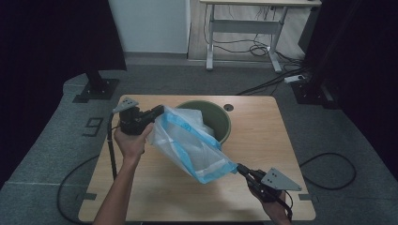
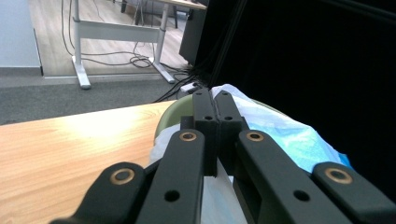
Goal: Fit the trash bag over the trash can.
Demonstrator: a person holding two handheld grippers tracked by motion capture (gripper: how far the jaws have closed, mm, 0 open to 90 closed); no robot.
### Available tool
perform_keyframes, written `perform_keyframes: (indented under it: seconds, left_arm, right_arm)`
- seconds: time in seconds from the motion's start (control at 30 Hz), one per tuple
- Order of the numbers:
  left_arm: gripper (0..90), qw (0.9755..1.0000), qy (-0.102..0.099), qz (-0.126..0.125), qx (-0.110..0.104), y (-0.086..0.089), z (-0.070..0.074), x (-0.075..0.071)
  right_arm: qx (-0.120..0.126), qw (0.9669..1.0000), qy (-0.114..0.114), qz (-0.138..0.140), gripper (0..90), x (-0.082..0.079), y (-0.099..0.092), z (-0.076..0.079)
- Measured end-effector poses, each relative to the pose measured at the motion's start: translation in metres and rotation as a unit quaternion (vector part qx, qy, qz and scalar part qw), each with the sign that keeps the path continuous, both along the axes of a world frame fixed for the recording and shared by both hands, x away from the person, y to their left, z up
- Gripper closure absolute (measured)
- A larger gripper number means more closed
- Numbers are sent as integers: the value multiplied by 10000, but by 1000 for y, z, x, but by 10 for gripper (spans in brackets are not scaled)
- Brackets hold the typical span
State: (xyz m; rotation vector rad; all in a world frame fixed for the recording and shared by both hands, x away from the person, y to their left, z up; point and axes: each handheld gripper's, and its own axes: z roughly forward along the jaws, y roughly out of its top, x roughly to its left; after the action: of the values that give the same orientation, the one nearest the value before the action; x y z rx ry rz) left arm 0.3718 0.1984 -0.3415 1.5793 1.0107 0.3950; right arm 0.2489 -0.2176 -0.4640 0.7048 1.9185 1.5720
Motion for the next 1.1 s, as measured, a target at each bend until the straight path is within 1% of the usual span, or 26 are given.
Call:
perform_keyframes:
  seconds: [0.1, 0.17, 0.23, 0.27, 0.3, 0.33, 0.37, 0.43, 0.47, 0.5, 0.63, 0.67, 0.77, 0.8, 0.97, 1.03, 1.1]
  left_arm:
    - [900, 10000, 9, 28, -26, 5, -2, -2]
    - [900, 10000, 34, 23, -30, 7, -3, -2]
    - [900, 10000, 48, 7, -42, 7, -4, -2]
    - [900, 10000, 49, 1, -46, 7, -4, -2]
    - [900, 10000, 48, -5, -54, 7, -4, -2]
    - [900, 10000, 44, -15, -59, 6, -4, -3]
    - [900, 10000, 39, -22, -63, 6, -4, -3]
    - [900, 10000, 19, -37, -52, 5, -3, -3]
    - [900, 10000, 17, -43, -53, 5, -3, -4]
    - [900, 10000, 14, -48, -51, 5, -3, -4]
    - [900, 10000, 16, -8, -67, 7, -3, -4]
    - [900, 10000, 25, -6, -69, 8, -3, -4]
    - [900, 10000, 47, 27, -67, 9, -4, -3]
    - [900, 10000, 49, 33, -66, 10, -4, -2]
    - [900, 9999, 73, 40, -75, 10, -5, -1]
    - [900, 9999, 77, 27, -75, 9, -5, -1]
    - [900, 10000, 78, 11, -60, 7, -5, -1]
  right_arm:
    - [-71, 9997, 209, 116, 889, -2, 0, -13]
    - [-162, 9991, 344, 177, 889, -2, 2, -23]
    - [-141, 9984, 493, 235, 888, 0, 1, -30]
    - [-66, 9979, 565, 304, 875, 2, -1, -31]
    - [-2, 9976, 604, 341, 830, 3, -2, -30]
    - [97, 9973, 622, 370, 766, 5, -5, -29]
    - [211, 9970, 639, 388, 719, 6, -9, -26]
    - [526, 9955, 677, 410, 669, 9, -20, -17]
    - [734, 9937, 735, 414, 652, 12, -28, -12]
    - [793, 9933, 748, 384, 648, 13, -31, -9]
    - [1219, 9898, 679, 289, 605, 23, -51, 8]
    - [1237, 9899, 646, 266, 605, 24, -55, 11]
    - [1107, 9921, 547, 224, 604, 22, -59, 14]
    - [1095, 9922, 551, 231, 604, 21, -60, 14]
    - [772, 9952, 535, 280, 605, 11, -58, 5]
    - [682, 9958, 558, 233, 605, 11, -58, 3]
    - [671, 9960, 567, 175, 605, 16, -58, 4]
